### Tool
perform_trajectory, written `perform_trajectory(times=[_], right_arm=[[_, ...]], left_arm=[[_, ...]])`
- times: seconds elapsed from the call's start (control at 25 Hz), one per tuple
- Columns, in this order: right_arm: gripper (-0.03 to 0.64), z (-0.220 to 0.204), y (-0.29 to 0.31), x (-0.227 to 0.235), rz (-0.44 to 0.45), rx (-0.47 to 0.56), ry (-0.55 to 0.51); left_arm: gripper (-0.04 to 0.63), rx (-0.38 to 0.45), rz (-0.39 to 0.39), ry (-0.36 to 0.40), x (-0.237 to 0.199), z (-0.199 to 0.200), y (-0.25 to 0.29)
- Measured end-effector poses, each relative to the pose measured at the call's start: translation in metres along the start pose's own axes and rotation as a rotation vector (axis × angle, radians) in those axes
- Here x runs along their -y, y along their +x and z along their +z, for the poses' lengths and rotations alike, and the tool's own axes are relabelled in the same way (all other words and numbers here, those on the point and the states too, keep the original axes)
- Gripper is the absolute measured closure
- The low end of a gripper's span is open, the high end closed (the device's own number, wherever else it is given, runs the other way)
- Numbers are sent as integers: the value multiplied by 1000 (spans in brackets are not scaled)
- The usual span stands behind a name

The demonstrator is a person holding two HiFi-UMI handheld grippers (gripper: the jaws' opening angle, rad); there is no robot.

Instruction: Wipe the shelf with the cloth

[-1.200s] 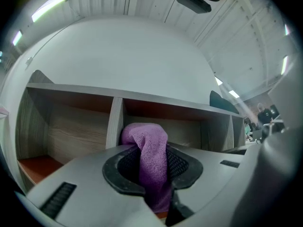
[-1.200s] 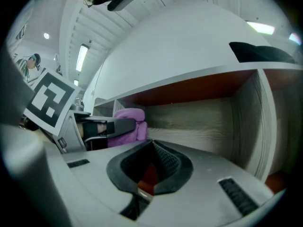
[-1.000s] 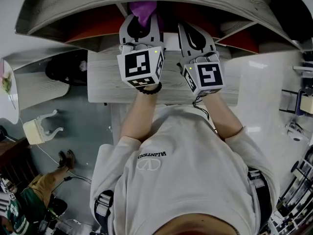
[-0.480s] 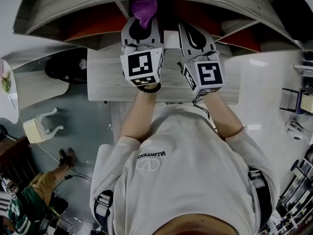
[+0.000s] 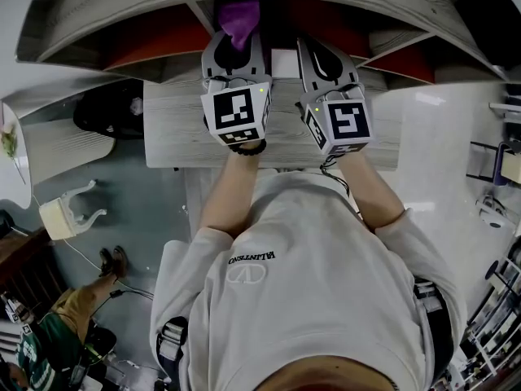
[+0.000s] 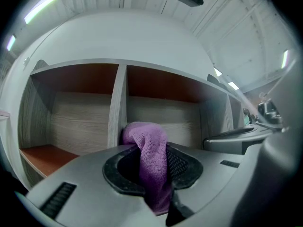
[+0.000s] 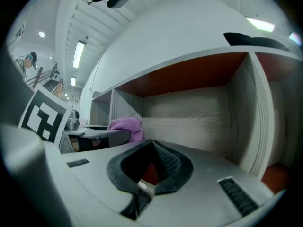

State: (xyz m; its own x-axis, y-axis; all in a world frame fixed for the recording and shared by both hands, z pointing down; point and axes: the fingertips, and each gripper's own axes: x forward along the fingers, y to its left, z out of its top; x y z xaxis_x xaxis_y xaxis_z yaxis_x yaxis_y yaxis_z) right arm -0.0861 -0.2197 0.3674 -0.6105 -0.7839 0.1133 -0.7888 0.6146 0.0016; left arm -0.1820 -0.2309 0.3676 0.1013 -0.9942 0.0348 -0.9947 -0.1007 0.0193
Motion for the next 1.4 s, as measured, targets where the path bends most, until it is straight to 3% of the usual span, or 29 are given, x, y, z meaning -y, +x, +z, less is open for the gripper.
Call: perform_trajectory(times=[1.4], right_arm=[[618,-8,-17,17,-44,-11,16]], left_arm=[[505,-72,27,10,-6,-43,-3]])
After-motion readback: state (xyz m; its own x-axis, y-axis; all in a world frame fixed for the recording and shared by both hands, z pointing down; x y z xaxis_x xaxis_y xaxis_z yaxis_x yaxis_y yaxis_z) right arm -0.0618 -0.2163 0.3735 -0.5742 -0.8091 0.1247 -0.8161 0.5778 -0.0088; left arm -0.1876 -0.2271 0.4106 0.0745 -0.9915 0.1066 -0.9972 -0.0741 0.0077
